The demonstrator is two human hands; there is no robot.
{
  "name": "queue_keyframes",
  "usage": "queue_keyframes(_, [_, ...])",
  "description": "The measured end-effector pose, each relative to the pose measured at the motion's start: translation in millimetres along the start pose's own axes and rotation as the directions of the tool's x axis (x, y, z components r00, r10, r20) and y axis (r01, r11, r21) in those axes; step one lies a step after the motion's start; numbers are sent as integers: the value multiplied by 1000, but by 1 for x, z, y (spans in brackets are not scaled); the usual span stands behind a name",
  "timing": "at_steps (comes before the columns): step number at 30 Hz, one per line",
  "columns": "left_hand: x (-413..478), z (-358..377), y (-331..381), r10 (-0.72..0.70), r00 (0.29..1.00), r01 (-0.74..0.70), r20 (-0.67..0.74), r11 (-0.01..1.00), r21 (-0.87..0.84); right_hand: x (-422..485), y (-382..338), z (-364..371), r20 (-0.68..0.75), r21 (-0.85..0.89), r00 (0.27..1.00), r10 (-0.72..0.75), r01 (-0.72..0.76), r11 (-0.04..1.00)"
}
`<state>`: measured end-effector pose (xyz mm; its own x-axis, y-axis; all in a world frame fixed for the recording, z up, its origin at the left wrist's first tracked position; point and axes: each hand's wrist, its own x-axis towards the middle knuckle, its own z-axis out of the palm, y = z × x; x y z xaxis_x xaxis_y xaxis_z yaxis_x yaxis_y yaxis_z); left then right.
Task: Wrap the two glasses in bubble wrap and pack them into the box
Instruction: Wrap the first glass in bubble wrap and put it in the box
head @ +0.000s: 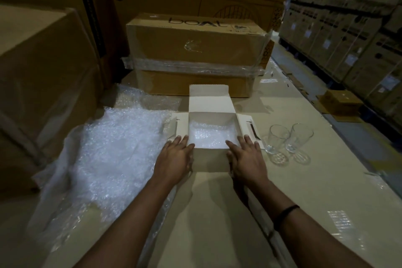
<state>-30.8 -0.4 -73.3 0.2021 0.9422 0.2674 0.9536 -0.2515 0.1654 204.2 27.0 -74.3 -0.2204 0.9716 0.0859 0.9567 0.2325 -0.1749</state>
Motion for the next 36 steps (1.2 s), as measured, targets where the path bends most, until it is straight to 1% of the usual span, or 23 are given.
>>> queue_keyframes(2, [-2, -5, 0, -3, 1000, 2, -26, 1000, -29, 1, 1, -3, 14, -17, 1000, -22, 22, 1000])
queue_keyframes(4, [-15, -14, -1, -31, 991, 23, -131, 998, -57, -2, 1, -7, -3, -36, 999, -33, 33, 999])
queue_keyframes(6, [-39, -22, -7, -140, 949, 115, -282, 988, -101, -11, -5, -8, -130, 9, 989, -70, 72, 997])
queue_keyframes(7, [-51, -26, -10, -232, 913, 205, -337, 972, -114, -18, -9, -6, -224, 59, 970, -97, 113, 992])
queue_keyframes(8, [-64, -31, -13, -337, 879, 317, -338, 942, -115, -26, -14, -1, -297, 117, 948, -113, 153, 981])
queue_keyframes(9, [-76, -34, -17, -444, 852, 435, -278, 895, -97, -34, -22, 4, -290, 188, 950, -114, 174, 967])
queue_keyframes(10, [-85, -37, -21, -543, 823, 541, -166, 839, -59, -42, -32, 7, -227, 261, 969, -100, 160, 952])
queue_keyframes(11, [-91, -40, -25, -611, 790, 611, -54, 791, -16, -49, -43, 11, -130, 315, 988, -86, 123, 941])
queue_keyframes(12, [-94, -44, -27, -646, 763, 646, 20, 763, 13, -54, -51, 16, -48, 337, 995, -86, 97, 936])
queue_keyframes(13, [-96, -45, -29, -660, 749, 660, 62, 751, 7, -57, -59, 21, 4, 341, 995, -101, 94, 935])
queue_keyframes(14, [-96, -44, -32, -662, 745, 666, 80, 744, -43, -58, -67, 25, 32, 356, 993, -112, 93, 930])
queue_keyframes(15, [-95, -44, -33, -665, 741, 670, 92, 725, -158, -59, -75, 26, 48, 389, 993, -109, 82, 917])
queue_keyframes(16, [-94, -45, -33, -673, 731, 667, 110, 673, -320, -58, -83, 28, 66, 440, 993, -96, 57, 896])
queue_keyframes(17, [-93, -47, -33, -683, 718, 649, 133, 589, -481, -55, -91, 28, 90, 502, 993, -83, 27, 864])
queue_keyframes(18, [-94, -48, -32, -692, 706, 621, 153, 499, -604, -52, -98, 30, 122, 567, 990, -70, -12, 824])
queue_keyframes(19, [-95, -50, -31, -696, 701, 582, 158, 430, -690, -49, -106, 30, 158, 625, 985, -62, -51, 779])
queue_keyframes(20, [-96, -51, -31, -693, 706, 539, 147, 391, -746, -46, -112, 30, 196, 676, 979, -61, -89, 732])
queue_keyframes(21, [-96, -53, -30, -680, 722, 495, 130, 375, -784, -43, -117, 29, 235, 717, 969, -78, -119, 686])
queue_keyframes(24, [-100, -53, -30, -621, 778, 409, 93, 389, -826, -39, -128, 22, 305, 786, 931, -201, -126, 606])
queue_keyframes(27, [-100, -50, -35, -631, 774, 388, 46, 416, -823, -39, -134, 17, 285, 800, 922, -263, -77, 596])
queue_keyframes(32, [-100, -38, -41, -684, 729, 444, 21, 449, -775, -35, -136, 23, 266, 781, 942, -203, -87, 619])
queue_keyframes(34, [-97, -37, -37, -676, 737, 421, 5, 453, -786, -35, -136, 22, 252, 794, 953, -170, -103, 599])
queue_keyframes(36, [-95, -38, -31, -649, 760, 408, 23, 450, -794, -35, -133, 19, 242, 810, 963, -120, -132, 571])
